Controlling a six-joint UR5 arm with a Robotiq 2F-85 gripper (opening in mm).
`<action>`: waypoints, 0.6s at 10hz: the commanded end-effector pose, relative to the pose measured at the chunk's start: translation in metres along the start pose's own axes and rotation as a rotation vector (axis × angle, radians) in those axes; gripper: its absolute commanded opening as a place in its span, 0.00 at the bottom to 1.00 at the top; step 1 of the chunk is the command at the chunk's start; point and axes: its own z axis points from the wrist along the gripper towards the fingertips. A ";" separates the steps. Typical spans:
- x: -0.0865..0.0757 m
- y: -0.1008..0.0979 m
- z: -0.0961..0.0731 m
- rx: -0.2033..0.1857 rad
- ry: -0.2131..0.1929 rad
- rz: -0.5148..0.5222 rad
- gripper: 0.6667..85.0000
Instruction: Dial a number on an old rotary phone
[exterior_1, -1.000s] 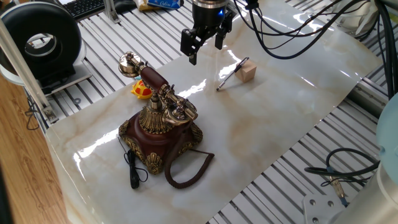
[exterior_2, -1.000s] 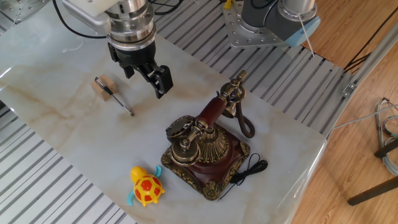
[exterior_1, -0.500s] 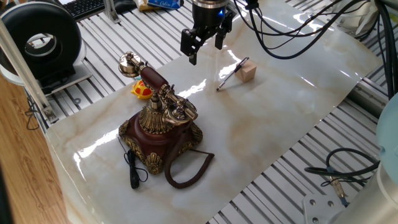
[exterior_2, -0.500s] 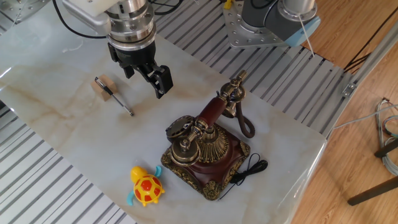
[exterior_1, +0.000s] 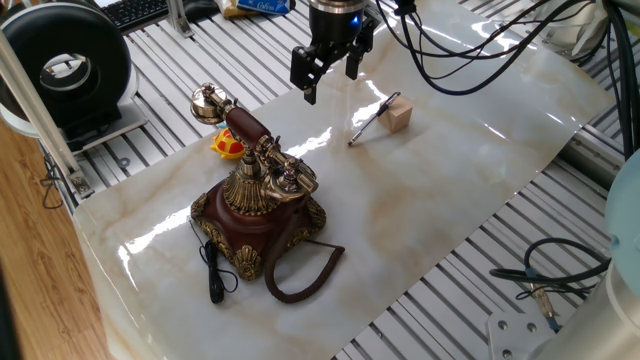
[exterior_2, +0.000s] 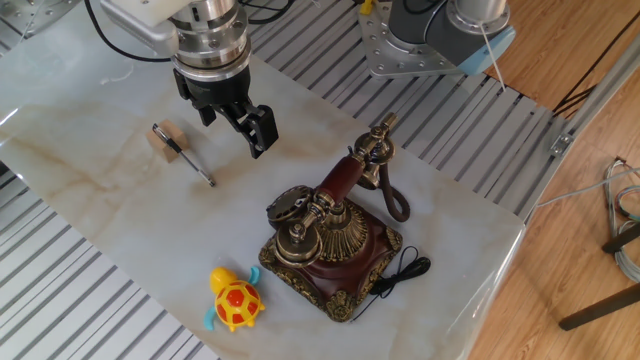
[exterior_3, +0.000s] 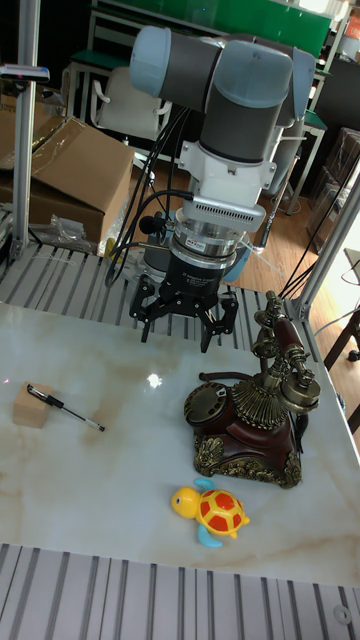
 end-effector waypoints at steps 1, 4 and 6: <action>-0.030 0.000 -0.002 0.021 -0.114 -0.187 0.48; -0.027 0.005 0.003 0.040 -0.098 -0.191 0.47; -0.026 0.001 0.012 0.029 -0.101 -0.249 0.47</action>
